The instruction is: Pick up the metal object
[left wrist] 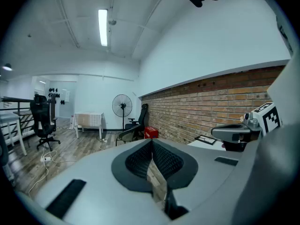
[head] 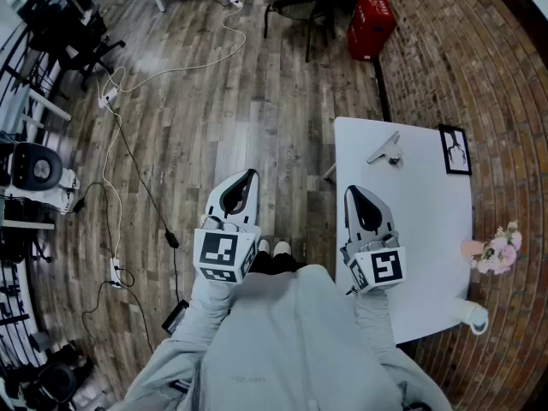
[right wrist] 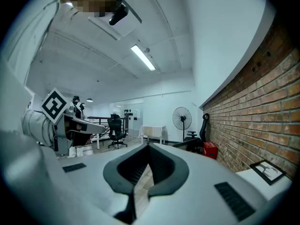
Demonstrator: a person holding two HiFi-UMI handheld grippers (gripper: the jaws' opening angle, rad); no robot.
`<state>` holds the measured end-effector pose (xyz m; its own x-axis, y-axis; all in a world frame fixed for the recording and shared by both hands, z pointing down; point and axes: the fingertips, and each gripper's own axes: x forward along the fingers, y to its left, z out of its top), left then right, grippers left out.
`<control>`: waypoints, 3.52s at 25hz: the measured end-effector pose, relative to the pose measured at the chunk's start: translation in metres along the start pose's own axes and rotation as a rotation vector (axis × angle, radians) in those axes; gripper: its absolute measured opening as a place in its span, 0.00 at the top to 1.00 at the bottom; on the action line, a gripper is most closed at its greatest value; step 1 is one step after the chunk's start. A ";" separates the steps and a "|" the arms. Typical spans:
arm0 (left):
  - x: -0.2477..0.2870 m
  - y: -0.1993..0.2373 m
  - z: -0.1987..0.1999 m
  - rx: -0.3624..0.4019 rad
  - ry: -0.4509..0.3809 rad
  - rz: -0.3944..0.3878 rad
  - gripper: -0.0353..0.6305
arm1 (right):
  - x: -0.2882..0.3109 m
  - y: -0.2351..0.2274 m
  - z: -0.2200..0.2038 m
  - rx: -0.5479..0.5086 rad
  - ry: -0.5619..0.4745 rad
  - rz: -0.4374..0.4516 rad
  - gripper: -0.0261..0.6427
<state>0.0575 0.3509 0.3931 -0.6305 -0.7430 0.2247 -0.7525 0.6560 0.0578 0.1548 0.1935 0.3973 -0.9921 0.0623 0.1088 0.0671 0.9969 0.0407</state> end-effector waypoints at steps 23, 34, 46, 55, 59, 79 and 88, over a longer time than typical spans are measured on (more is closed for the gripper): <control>0.031 0.075 0.013 0.028 -0.021 0.072 0.90 | 0.059 -0.022 0.004 0.027 -0.001 -0.067 0.93; 0.128 0.151 0.050 0.040 -0.045 0.005 0.90 | 0.166 -0.051 0.025 0.012 -0.001 -0.141 0.92; 0.195 0.176 0.054 0.056 -0.009 -0.141 0.90 | 0.203 -0.063 0.014 0.048 0.061 -0.284 0.92; 0.243 0.154 0.049 0.060 0.030 -0.229 0.91 | 0.207 -0.093 0.001 0.080 0.098 -0.346 0.92; 0.277 0.135 0.055 0.082 0.038 -0.286 0.90 | 0.212 -0.126 -0.004 0.098 0.090 -0.401 0.92; 0.463 -0.114 0.111 0.237 0.010 -0.872 0.90 | 0.076 -0.307 -0.004 0.177 0.052 -1.027 0.92; 0.457 -0.206 0.107 0.292 0.017 -1.114 0.91 | -0.006 -0.294 -0.009 0.206 0.054 -1.298 0.92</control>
<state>-0.0963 -0.1381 0.3803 0.4133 -0.8876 0.2032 -0.9070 -0.4210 0.0057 0.1424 -0.1008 0.3940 -0.3156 -0.9377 0.1452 -0.9480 0.3183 -0.0054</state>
